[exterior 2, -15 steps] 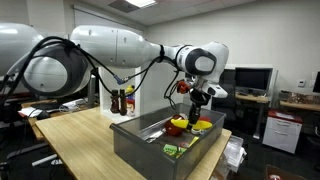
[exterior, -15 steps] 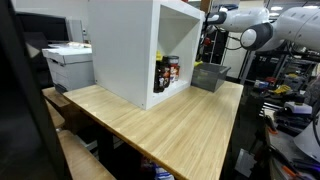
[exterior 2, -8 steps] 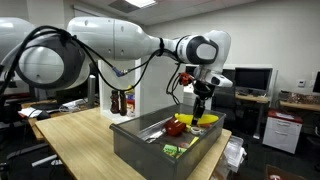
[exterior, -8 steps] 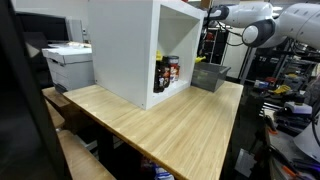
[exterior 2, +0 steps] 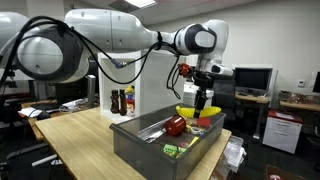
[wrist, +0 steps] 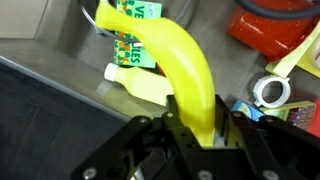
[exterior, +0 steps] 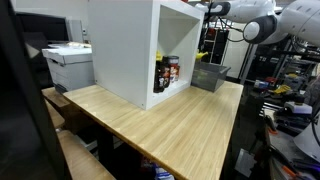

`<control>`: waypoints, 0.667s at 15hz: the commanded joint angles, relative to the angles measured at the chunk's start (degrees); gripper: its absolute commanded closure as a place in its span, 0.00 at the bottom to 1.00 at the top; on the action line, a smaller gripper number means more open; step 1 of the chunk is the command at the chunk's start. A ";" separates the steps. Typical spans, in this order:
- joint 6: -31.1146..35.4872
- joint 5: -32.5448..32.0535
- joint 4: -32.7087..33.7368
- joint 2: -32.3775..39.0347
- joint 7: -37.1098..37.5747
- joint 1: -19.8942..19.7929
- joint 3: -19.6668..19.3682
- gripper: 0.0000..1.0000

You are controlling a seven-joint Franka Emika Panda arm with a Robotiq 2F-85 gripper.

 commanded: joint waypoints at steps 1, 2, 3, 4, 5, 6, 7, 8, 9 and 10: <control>-2.64 -3.03 -1.84 -2.85 -1.94 2.02 -1.42 0.88; -2.94 -3.63 -1.80 -3.08 -1.95 2.58 -1.75 0.88; -3.14 -4.22 -1.76 -3.28 -1.88 3.14 -2.10 0.88; -3.35 -4.89 -1.73 -3.56 -1.88 3.88 -2.46 0.88; -3.35 -5.56 -1.68 -3.72 -1.80 4.68 -2.94 0.88; -3.40 -6.01 -1.66 -3.87 -1.81 5.23 -3.21 0.88; -3.29 -6.22 -1.62 -3.92 -1.76 5.52 -3.35 0.88; -3.24 -6.54 -1.60 -4.01 -1.79 5.92 -3.54 0.88; -3.03 -6.80 -1.54 -4.06 -1.82 6.33 -3.71 0.88; -3.07 -6.91 -1.55 -4.15 -1.80 6.56 -3.77 0.88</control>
